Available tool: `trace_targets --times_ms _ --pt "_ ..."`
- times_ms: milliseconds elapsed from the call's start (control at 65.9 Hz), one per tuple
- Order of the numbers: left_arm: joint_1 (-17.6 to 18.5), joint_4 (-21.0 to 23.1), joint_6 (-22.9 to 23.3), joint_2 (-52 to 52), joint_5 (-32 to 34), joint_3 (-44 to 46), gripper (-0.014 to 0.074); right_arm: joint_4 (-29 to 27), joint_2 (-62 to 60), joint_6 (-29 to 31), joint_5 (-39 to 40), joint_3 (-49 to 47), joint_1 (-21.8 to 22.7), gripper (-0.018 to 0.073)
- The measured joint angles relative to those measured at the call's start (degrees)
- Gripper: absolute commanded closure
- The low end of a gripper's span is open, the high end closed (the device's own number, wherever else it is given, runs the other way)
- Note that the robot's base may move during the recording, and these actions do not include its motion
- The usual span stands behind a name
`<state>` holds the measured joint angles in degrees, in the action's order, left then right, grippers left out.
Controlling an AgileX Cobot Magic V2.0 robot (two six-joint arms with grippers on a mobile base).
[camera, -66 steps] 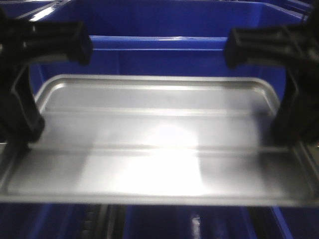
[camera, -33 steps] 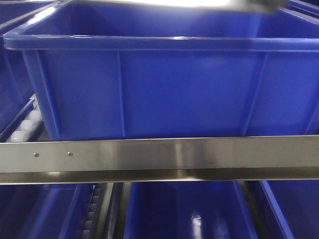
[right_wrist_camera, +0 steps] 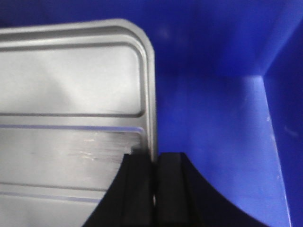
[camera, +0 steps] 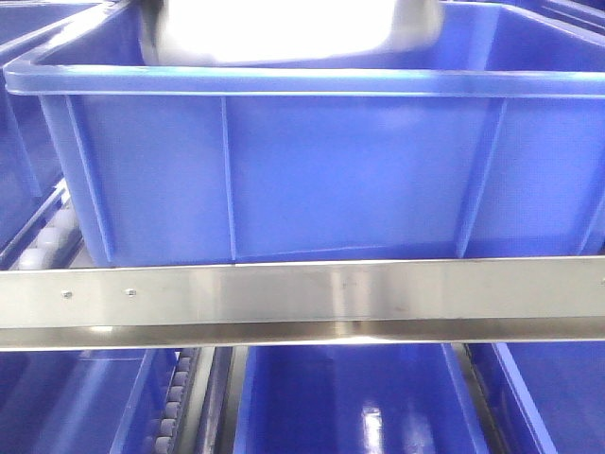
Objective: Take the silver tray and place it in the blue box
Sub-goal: 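Lower the tray into the blue crate and open both grippers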
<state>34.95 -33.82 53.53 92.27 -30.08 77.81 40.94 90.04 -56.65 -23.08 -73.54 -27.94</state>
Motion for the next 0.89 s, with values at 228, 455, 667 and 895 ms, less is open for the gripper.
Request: trace_targets --times_ms 228,455,667,895 --pt "0.00 -1.77 0.05 0.86 -0.59 0.00 0.0504 -0.11 2.57 0.00 -0.11 0.00 0.20 0.0374" --pt "0.21 -3.06 0.05 0.86 -0.68 1.36 0.0354 -0.30 2.57 -0.13 -0.26 0.00 -0.01 0.0052" --pt "-0.06 -3.06 0.05 0.86 -3.51 1.57 0.0370 0.51 2.57 -0.13 -2.08 -0.04 0.48 0.0054" --pt "0.55 -2.92 0.05 0.86 -4.98 3.76 0.0690 0.73 1.42 -0.13 -1.62 -0.04 -0.02 0.0529"
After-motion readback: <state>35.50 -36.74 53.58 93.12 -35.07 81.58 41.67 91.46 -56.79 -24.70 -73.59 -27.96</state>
